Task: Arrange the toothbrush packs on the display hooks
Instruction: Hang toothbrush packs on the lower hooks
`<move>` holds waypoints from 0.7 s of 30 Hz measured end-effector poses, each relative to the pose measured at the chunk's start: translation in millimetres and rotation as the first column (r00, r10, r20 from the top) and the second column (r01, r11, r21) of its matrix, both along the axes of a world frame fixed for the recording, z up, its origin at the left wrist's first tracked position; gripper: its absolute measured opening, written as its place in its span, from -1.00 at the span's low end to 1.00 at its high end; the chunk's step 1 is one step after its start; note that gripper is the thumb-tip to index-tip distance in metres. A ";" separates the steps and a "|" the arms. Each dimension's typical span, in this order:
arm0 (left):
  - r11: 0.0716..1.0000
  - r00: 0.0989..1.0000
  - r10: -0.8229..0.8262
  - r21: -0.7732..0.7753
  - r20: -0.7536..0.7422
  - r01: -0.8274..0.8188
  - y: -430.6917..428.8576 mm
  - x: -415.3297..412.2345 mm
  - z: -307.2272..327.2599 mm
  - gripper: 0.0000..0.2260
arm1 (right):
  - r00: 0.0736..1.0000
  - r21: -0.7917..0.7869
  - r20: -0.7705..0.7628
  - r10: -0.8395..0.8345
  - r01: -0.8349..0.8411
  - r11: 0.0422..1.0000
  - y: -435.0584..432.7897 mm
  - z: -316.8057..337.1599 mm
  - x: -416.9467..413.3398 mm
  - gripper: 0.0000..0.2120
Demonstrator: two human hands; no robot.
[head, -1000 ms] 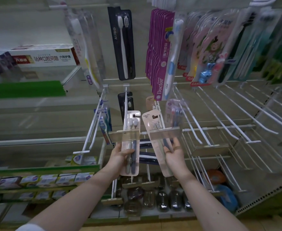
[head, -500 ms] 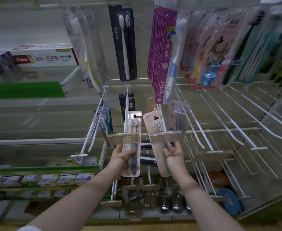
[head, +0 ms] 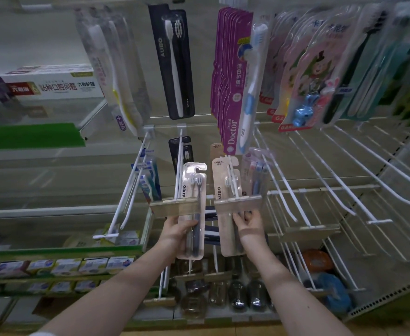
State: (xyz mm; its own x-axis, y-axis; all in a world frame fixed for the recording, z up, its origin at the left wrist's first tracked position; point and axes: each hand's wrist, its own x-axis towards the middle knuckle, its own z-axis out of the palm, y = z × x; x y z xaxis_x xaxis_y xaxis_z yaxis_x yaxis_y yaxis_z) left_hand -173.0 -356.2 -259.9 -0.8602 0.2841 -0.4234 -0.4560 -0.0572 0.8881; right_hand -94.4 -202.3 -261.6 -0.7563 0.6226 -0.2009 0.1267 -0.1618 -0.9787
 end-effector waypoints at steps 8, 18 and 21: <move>0.997 0.998 0.044 -0.060 -0.033 -0.046 4.4 -4.7 -0.3 -0.79 | 0.992 0.164 0.119 -0.031 0.011 0.986 7.0 -3.0 -31.8 -0.74; 0.997 0.998 -0.025 -0.072 -0.050 0.021 3.7 -11.1 -2.4 -0.84 | 0.998 0.006 -0.034 -0.058 0.058 0.998 15.9 5.4 -53.8 -0.71; 0.996 0.999 -0.034 -0.084 -0.038 0.030 3.5 -11.9 -2.6 -0.85 | 0.998 0.059 -0.012 -0.056 0.057 0.997 15.2 5.1 -55.7 -0.76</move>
